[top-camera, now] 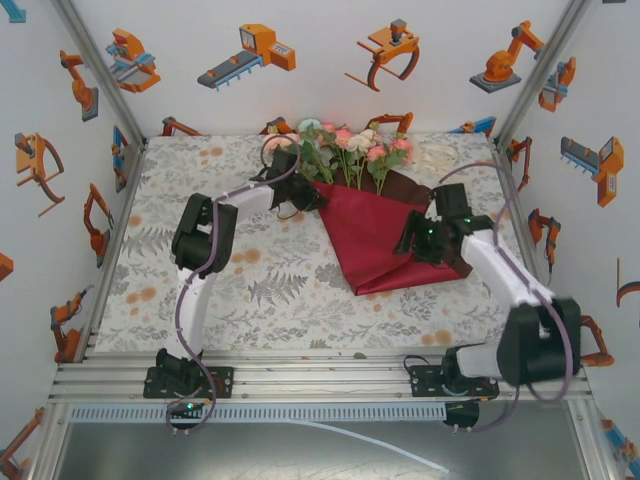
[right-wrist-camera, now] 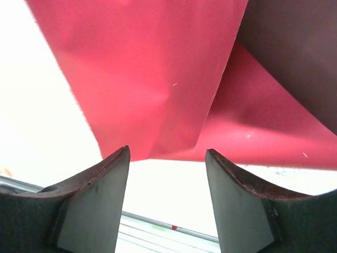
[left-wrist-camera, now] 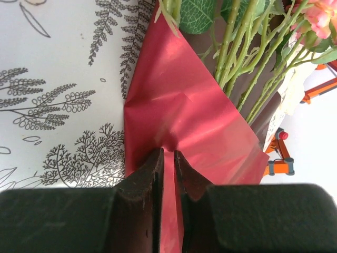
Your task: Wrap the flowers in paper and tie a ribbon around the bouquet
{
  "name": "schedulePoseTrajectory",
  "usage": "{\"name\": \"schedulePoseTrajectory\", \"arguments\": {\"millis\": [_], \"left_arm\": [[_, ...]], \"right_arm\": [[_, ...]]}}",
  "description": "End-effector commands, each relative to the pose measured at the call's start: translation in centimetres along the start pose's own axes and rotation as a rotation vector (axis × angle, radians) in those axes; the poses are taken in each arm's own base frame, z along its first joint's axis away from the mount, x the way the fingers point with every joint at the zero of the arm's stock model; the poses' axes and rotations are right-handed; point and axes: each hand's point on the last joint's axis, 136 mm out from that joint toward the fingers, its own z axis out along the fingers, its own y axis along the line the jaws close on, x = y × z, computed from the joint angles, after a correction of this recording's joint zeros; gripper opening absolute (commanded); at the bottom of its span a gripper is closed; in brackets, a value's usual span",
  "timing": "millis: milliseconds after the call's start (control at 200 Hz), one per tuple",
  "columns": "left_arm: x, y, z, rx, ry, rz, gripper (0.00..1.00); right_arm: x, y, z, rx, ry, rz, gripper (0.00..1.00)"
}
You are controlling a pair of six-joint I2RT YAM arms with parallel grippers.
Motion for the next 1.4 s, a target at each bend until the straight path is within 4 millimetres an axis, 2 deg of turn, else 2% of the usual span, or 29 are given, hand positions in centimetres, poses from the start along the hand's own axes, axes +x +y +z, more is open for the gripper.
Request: {"name": "schedulePoseTrajectory", "arguments": {"millis": [0,80,140,180,220,335,446,546,661,771,906,996,1096,1227,1312,1397], "left_arm": [[-0.6,-1.1,0.1,0.016,-0.008,0.021,0.19],[-0.7,-1.1,-0.1,0.014,-0.011,0.020,0.19],[-0.8,-1.0,-0.1,0.007,-0.014,0.018,0.19],[-0.8,-0.9,-0.1,0.003,-0.015,0.016,0.19],[-0.9,-0.6,-0.1,-0.005,-0.017,0.009,0.19],[-1.3,0.0,0.3,-0.015,-0.024,-0.011,0.19],[-1.7,0.4,0.9,-0.020,-0.022,-0.026,0.19],[-2.5,1.1,1.4,-0.024,-0.030,-0.054,0.19],[-3.7,2.5,1.9,-0.040,-0.040,-0.077,0.19],[-4.4,3.7,2.4,-0.061,-0.030,-0.077,0.19],[-5.5,4.8,2.5,-0.069,-0.029,-0.074,0.19],[-6.7,4.1,1.8,-0.048,-0.043,-0.071,0.19],[-8.2,1.0,-0.1,0.012,-0.072,-0.036,0.21],[-9.5,-4.2,-4.4,0.112,-0.131,0.007,0.25],[-8.9,-6.4,-7.1,0.154,-0.151,0.027,0.28],[-7.4,-7.2,-9.3,0.163,-0.160,0.044,0.29]], "right_arm": [[-0.5,3.1,-4.1,-0.060,-0.108,-0.058,0.46],[-0.2,8.8,-4.7,-0.237,-0.125,-0.193,0.37],[1.4,13.1,-3.5,-0.361,-0.061,-0.324,0.35],[2.9,15.0,-2.3,-0.412,0.004,-0.407,0.33],[4.1,15.9,-0.8,-0.426,0.070,-0.458,0.30],[6.4,15.2,4.2,-0.420,0.213,-0.464,0.17],[8.5,14.3,7.4,-0.436,0.336,-0.482,0.11],[9.8,11.9,9.4,-0.374,0.407,-0.426,0.09],[9.7,8.0,10.8,-0.286,0.387,-0.329,0.07],[10.3,6.1,11.5,-0.289,0.407,-0.269,0.06],[11.6,4.8,11.7,-0.284,0.447,-0.243,0.06],[11.7,4.9,11.3,-0.290,0.448,-0.246,0.06],[10.7,6.2,10.0,-0.326,0.427,-0.258,0.06],[8.2,8.7,7.4,-0.388,0.351,-0.294,0.09],[6.2,9.6,5.9,-0.399,0.280,-0.293,0.09],[3.8,8.9,5.2,-0.366,0.207,-0.245,0.10]]}}
